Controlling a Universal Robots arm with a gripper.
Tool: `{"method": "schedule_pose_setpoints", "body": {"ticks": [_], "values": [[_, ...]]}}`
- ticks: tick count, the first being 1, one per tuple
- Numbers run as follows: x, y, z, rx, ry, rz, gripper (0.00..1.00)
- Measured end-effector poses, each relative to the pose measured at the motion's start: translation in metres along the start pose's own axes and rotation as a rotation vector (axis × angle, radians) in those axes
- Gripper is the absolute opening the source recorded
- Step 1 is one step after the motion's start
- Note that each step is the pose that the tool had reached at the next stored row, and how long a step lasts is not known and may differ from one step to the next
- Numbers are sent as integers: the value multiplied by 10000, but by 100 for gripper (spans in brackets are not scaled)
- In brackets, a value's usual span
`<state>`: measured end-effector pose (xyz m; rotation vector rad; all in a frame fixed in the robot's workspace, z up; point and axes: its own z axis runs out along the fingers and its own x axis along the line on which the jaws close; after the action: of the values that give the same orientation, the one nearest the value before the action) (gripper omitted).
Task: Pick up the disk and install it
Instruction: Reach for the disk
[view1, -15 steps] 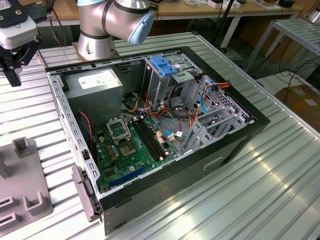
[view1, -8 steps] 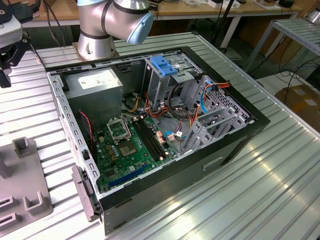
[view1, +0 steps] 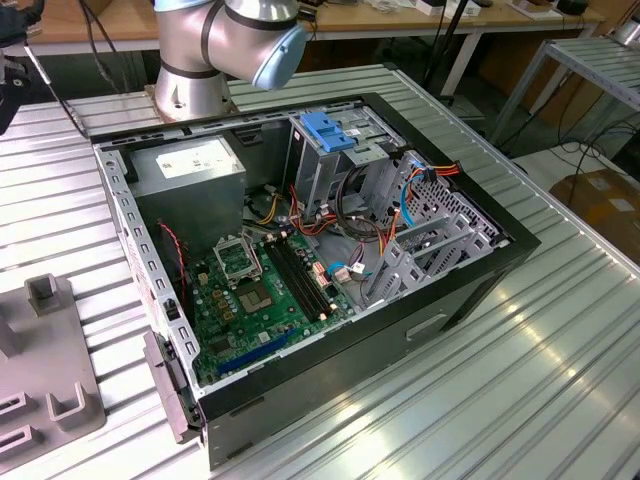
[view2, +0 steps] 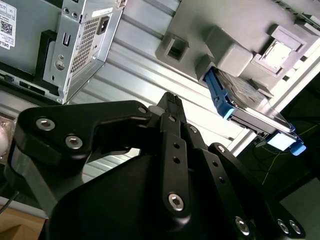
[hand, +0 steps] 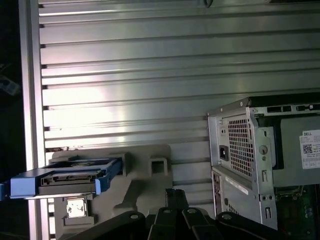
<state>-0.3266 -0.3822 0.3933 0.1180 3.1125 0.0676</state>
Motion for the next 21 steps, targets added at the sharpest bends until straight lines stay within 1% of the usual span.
{"method": "schedule_pose_setpoints", "body": {"ticks": [2,3,5,6,8,11,13,14,15,16,17,18,19,21], "values": [[52,1,-1,0,0,-1,10],[100,3,-2,0,0,0,10],[165,4,-4,0,0,1,10],[206,3,-5,0,1,1,10],[329,-4,-6,-1,3,0,10],[459,-14,-9,2,33,2,10],[532,-19,-9,5,78,4,10],[573,-22,-11,9,122,6,10],[605,-25,-10,11,154,6,10],[660,-29,-8,16,216,4,10],[691,-32,-7,19,249,2,10],[724,-34,-4,19,270,-1,10],[771,-38,-2,22,284,-4,10],[853,-44,4,22,302,-9,10]]}}
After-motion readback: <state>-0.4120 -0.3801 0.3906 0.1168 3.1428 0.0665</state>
